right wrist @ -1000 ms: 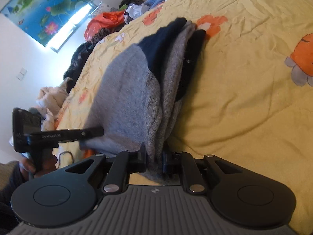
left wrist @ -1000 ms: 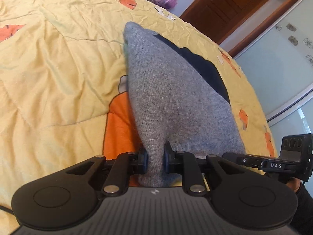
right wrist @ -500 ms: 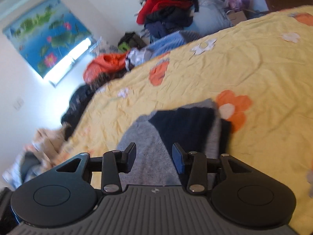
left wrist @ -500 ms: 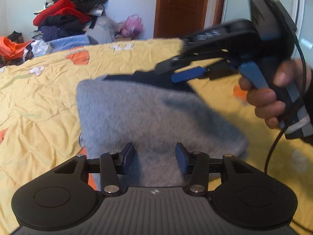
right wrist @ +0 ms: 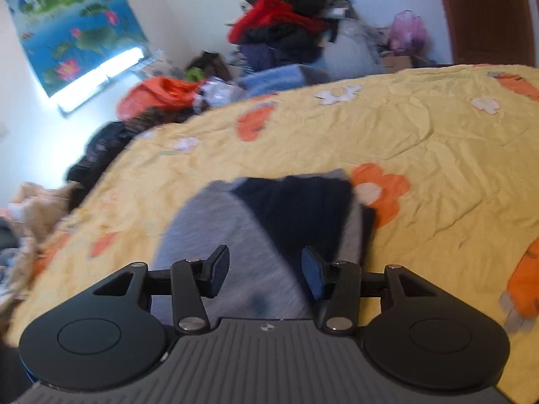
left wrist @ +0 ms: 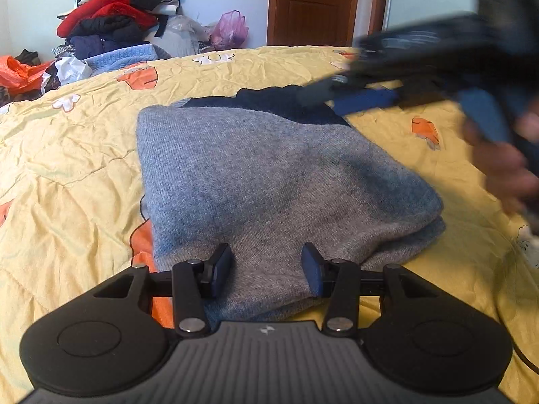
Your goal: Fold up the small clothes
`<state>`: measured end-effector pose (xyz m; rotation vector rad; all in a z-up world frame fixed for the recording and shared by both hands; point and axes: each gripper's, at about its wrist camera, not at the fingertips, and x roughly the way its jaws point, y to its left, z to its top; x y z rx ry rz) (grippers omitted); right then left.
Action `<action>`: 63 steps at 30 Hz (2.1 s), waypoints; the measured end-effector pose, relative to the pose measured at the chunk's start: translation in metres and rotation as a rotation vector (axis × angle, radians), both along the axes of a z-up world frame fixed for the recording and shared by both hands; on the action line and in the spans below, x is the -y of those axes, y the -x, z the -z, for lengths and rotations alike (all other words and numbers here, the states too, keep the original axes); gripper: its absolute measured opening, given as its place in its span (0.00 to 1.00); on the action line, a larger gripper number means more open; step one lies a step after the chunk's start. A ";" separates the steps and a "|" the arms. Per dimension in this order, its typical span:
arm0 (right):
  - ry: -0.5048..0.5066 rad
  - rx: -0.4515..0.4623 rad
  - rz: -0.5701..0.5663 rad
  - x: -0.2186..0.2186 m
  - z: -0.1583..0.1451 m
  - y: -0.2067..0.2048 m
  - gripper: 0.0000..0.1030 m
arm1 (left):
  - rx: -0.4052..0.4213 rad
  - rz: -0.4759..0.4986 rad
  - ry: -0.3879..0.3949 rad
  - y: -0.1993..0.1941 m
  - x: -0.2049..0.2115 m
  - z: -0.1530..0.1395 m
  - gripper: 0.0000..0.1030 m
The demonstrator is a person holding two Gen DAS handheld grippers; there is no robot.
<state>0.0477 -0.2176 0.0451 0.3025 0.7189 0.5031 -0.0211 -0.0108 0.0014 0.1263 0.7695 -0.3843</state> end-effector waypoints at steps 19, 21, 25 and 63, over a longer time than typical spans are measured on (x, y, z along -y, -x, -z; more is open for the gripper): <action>0.170 -0.029 -0.089 -0.006 0.034 0.066 0.55 | 0.029 -0.017 0.017 0.018 -0.008 -0.008 0.44; 0.096 -0.038 -0.065 0.001 0.022 0.070 0.56 | 0.055 -0.009 0.001 0.028 -0.008 -0.013 0.44; 0.056 -0.009 -0.060 0.003 0.008 0.073 0.56 | 0.127 0.059 -0.094 0.050 0.006 -0.015 0.45; -0.089 0.027 0.067 0.039 -0.017 0.044 0.55 | 0.272 0.060 -0.111 0.059 -0.004 -0.032 0.42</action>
